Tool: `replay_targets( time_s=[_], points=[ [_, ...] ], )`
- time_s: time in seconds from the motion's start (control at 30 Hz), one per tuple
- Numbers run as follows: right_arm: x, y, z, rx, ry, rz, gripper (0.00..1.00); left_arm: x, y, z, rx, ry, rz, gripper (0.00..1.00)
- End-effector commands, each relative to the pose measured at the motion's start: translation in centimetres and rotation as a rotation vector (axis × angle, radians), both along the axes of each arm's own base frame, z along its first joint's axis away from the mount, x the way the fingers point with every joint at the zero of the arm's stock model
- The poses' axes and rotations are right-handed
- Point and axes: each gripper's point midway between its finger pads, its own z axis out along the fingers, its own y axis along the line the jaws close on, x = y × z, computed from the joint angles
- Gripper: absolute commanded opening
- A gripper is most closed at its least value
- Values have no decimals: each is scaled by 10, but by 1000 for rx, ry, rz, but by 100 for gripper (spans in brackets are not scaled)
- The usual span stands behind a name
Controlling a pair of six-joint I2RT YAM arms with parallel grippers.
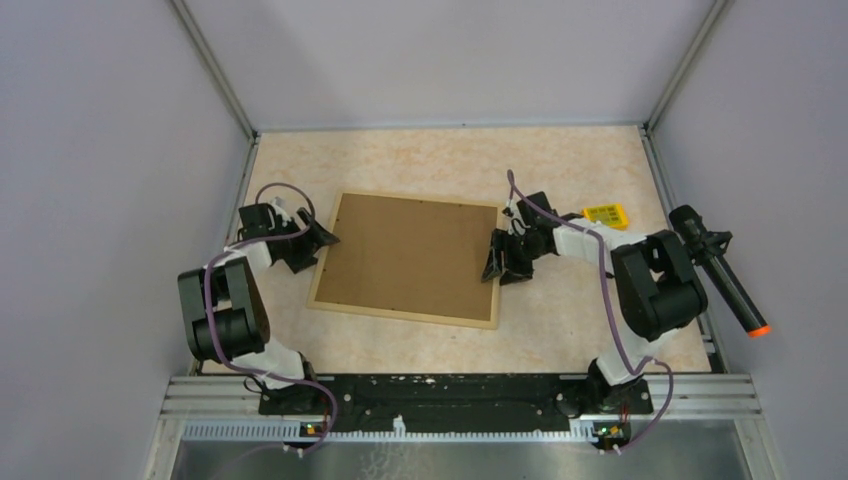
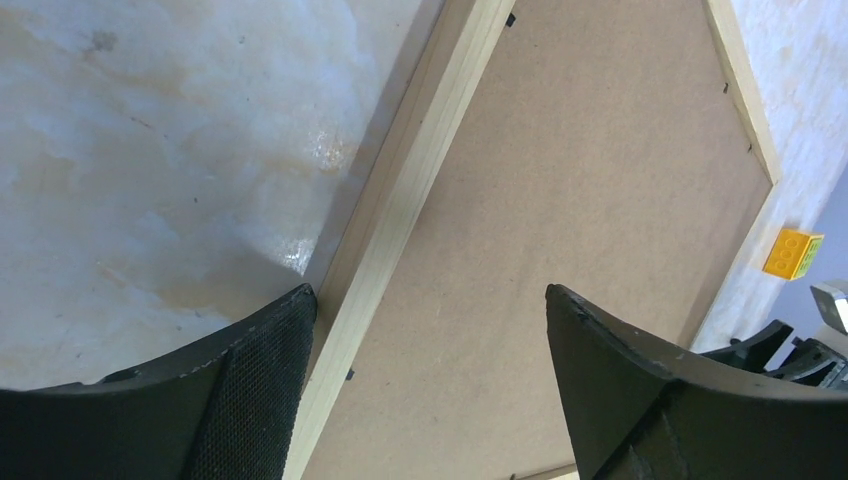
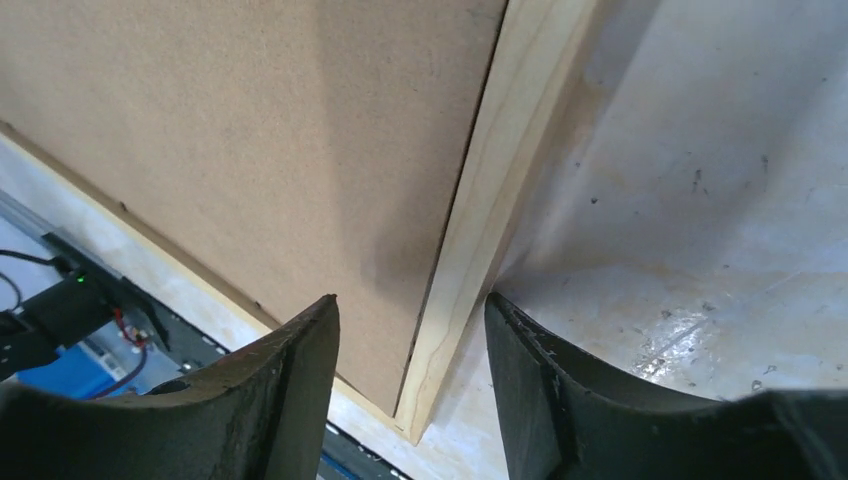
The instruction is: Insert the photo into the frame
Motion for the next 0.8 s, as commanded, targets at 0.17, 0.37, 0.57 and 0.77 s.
replay_targets(
  time_s=[0.17,0.37,0.57,0.77],
  points=[
    [0,-36,-15,-69,4,-21,47,15,7,6,5,62,35,90],
    [-14,-45,-19,-93,5,18,46,11,20,2,101,64,45,91],
    [-31,-35,-31,-53,63,41,35,-4,3,-33,-10,175,-3,89],
    [-49,-38,-45,-145,104,65,33,-23,-14,-48,-103,233,-14,87]
  ],
)
